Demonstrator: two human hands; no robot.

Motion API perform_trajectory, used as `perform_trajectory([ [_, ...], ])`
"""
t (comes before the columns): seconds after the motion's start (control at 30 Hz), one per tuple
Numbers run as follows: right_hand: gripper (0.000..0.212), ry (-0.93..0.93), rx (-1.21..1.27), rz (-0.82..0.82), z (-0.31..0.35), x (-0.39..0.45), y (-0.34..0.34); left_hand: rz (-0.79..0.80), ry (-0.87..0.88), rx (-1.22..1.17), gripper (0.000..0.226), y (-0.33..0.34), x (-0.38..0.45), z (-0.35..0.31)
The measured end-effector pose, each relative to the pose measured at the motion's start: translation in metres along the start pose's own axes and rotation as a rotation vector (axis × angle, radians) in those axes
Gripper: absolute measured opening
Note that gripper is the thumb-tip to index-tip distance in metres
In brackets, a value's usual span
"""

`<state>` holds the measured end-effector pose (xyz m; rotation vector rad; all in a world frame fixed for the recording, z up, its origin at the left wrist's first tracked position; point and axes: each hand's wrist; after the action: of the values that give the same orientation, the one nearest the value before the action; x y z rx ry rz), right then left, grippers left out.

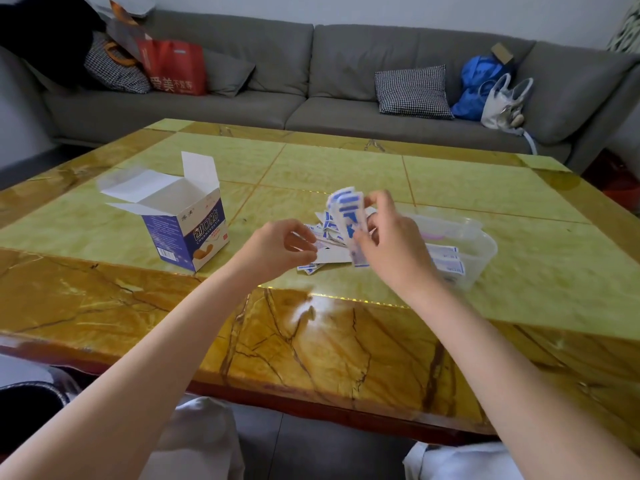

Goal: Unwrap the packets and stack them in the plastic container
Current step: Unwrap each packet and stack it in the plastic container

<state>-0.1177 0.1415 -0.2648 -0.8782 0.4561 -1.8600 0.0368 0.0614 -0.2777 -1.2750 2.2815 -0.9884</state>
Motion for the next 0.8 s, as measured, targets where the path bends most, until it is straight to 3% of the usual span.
perform_trajectory([
  [0.07, 0.020, -0.087, -0.312, 0.144, -0.001, -0.007, 0.002, 0.043, 0.022, 0.101, 0.025, 0.001, -0.001, 0.003],
  [0.17, 0.015, -0.118, -0.411, 0.342, -0.008, -0.020, 0.018, 0.162, 0.081, 0.355, 0.036, 0.010, -0.003, 0.002],
  [0.33, 0.017, -0.206, -0.526, 0.393, -0.018, -0.022, 0.013, 0.142, 0.114, 0.580, 0.024, 0.021, -0.002, -0.003],
  [0.47, 0.015, -0.023, -0.405, 0.468, -0.015, -0.022, -0.004, 0.142, 0.119, 0.609, 0.022, 0.020, -0.001, 0.000],
  [0.67, 0.017, 0.091, -0.246, 0.418, -0.013, -0.022, -0.004, 0.016, 0.098, 0.606, 0.018, 0.019, 0.000, 0.000],
  [0.8, 0.016, 0.182, -0.159, 0.383, -0.015, -0.020, -0.005, 0.013, 0.107, 0.620, 0.024, 0.024, 0.002, -0.009],
])
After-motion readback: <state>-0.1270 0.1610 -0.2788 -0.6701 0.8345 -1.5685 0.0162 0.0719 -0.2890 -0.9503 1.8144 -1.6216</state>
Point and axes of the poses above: each hand's wrist, its own x-axis towards the middle knuckle, its own y-axis out of the palm, z = x × y, and after that the axes turned 11 degrees about x, right-handed
